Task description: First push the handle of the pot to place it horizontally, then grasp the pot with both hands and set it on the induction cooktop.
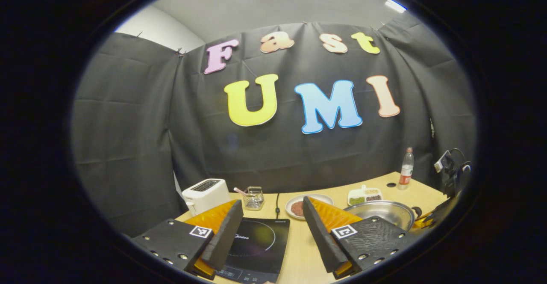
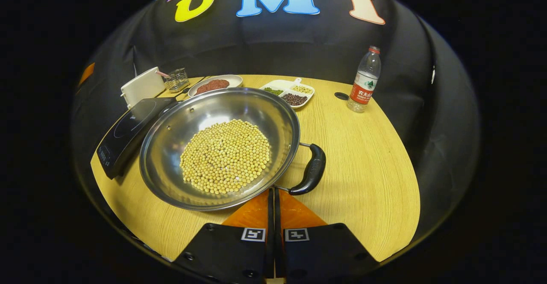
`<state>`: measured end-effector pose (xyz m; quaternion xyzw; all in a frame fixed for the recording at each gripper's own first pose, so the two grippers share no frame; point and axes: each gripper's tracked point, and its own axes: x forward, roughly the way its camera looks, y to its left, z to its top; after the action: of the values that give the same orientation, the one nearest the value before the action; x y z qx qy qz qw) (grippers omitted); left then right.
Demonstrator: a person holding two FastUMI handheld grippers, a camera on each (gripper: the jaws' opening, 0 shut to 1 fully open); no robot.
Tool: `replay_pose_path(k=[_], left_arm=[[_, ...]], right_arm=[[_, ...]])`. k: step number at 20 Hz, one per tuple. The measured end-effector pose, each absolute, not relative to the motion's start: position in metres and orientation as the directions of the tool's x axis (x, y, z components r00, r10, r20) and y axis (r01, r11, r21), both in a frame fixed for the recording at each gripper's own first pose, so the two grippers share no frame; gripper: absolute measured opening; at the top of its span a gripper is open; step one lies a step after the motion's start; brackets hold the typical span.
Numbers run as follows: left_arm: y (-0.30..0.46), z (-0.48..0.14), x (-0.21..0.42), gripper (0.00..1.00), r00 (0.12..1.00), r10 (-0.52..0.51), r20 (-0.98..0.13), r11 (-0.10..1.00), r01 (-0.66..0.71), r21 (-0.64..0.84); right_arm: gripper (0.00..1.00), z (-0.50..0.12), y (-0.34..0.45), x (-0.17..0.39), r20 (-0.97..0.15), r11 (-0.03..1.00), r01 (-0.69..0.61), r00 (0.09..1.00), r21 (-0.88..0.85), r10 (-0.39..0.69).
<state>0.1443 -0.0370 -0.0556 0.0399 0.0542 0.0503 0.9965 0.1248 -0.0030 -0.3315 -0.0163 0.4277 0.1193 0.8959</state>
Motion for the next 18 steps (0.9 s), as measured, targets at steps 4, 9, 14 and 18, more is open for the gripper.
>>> replay_pose_path(k=[4,9,14,18], left_arm=[[-0.037,-0.062,0.145,0.86,0.986,0.117,-0.122,0.991,-0.108,0.08],[-0.038,-0.068,0.142,0.84,0.982,0.134,-0.134,0.988,-0.122,0.092],[-0.036,-0.074,0.144,0.84,0.977,0.15,-0.152,0.986,-0.137,0.095],[-0.04,-0.079,0.147,0.84,0.976,0.148,-0.162,0.986,-0.133,0.104]], right_arm=[[0.05,-0.333,-0.006,0.139,-0.765,0.973,-0.224,0.615,0.063,0.191],[0.02,-0.339,-0.01,0.156,-0.763,0.974,-0.221,0.621,0.046,0.177],[0.02,-0.344,-0.013,0.169,-0.762,0.976,-0.215,0.627,0.035,0.166],[0.02,-0.344,-0.014,0.174,-0.765,0.977,-0.211,0.624,0.033,0.161]])
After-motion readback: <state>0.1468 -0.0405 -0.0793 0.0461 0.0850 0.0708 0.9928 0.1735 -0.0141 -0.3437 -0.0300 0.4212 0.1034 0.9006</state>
